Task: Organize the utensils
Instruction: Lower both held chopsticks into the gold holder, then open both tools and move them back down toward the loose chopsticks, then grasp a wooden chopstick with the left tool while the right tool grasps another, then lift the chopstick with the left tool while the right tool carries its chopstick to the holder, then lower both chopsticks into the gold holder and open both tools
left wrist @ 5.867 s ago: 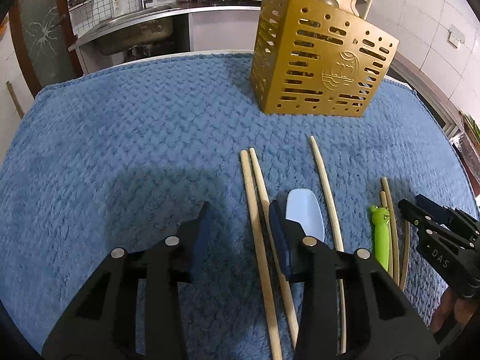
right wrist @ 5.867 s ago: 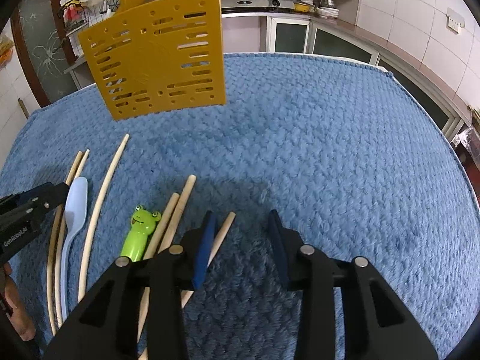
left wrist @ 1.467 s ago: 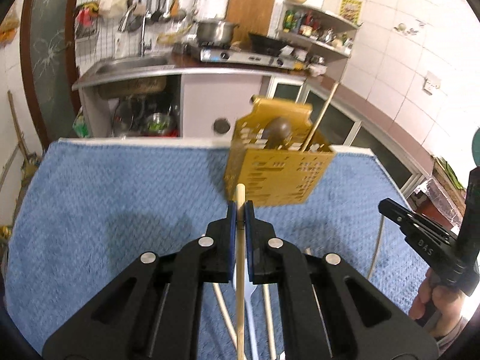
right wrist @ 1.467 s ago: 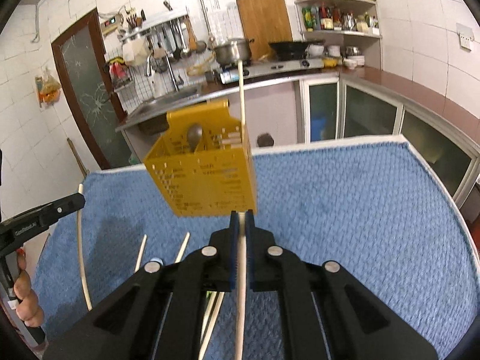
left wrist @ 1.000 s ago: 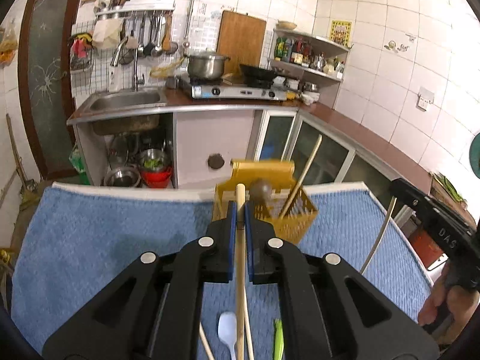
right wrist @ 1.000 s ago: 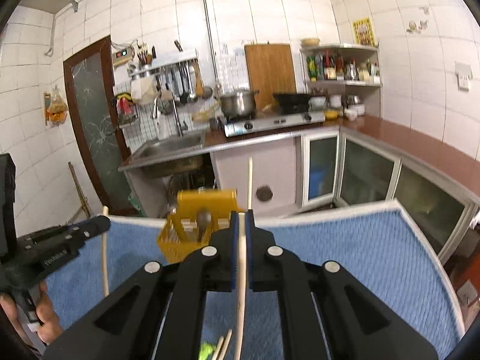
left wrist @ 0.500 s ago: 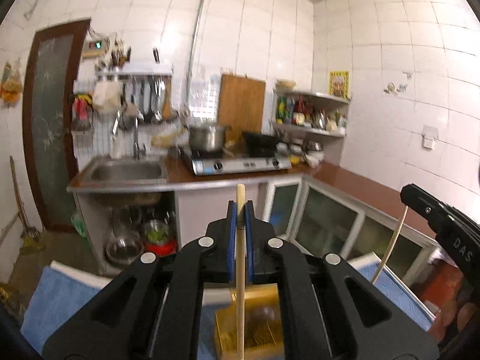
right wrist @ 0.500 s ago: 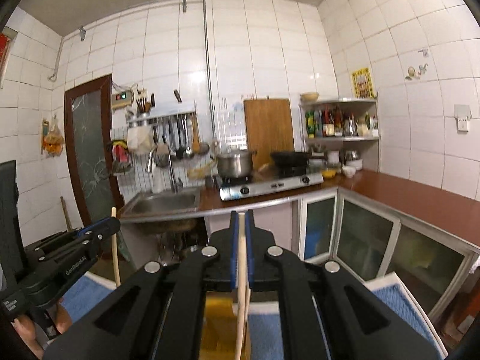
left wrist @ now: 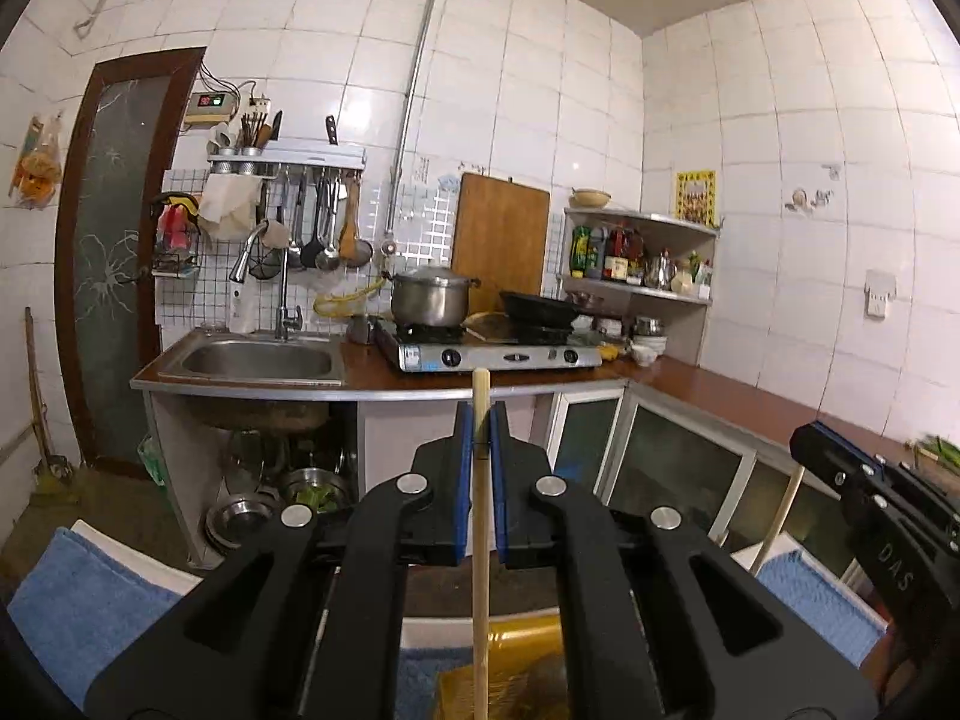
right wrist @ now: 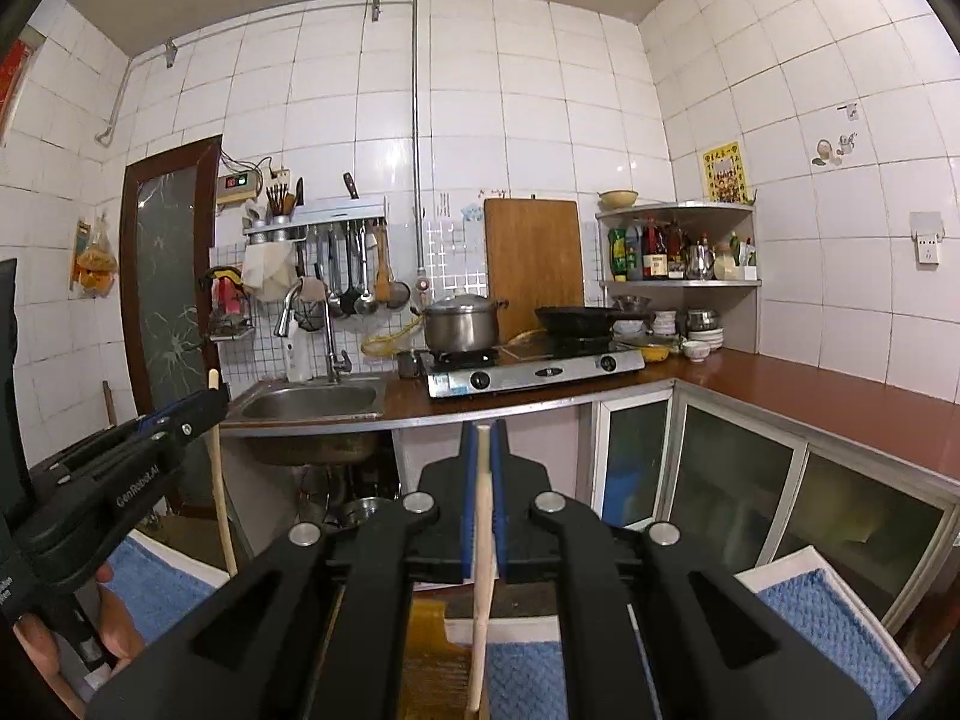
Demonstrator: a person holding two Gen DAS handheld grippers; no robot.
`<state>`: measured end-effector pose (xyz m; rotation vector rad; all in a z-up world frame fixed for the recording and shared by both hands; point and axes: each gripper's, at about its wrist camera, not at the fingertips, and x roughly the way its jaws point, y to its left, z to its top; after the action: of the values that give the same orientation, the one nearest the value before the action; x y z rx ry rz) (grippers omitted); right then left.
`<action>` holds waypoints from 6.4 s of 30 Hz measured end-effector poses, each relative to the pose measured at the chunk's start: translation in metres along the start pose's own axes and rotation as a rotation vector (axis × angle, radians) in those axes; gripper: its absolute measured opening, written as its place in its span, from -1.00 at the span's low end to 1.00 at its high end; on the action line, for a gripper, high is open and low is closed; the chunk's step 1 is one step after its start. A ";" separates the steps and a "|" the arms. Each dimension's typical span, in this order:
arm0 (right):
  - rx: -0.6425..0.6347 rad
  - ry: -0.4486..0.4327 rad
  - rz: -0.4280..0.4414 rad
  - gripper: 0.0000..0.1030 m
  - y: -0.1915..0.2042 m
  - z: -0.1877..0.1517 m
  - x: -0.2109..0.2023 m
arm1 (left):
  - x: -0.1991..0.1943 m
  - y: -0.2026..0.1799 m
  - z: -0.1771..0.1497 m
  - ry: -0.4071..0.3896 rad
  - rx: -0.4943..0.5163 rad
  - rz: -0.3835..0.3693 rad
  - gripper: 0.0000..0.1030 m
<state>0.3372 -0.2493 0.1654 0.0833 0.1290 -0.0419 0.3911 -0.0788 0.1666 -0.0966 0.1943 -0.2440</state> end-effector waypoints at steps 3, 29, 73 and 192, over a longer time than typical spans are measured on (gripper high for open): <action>-0.001 0.014 0.012 -0.91 0.002 -0.015 0.004 | 0.003 0.004 -0.014 0.028 -0.004 -0.011 -0.92; -0.016 0.136 0.083 -0.91 0.001 -0.075 0.013 | 0.009 0.008 -0.043 0.134 0.027 -0.030 -0.91; 0.012 0.583 -0.022 0.27 -0.012 -0.186 -0.076 | -0.108 0.079 -0.179 0.644 0.011 0.146 0.90; 0.077 0.186 0.091 -0.88 -0.029 -0.077 -0.100 | -0.143 0.020 -0.049 0.442 -0.010 -0.065 -0.91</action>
<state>0.2270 -0.2679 0.1001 0.1700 0.3089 0.0521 0.2493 -0.0274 0.1419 -0.0581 0.6323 -0.3272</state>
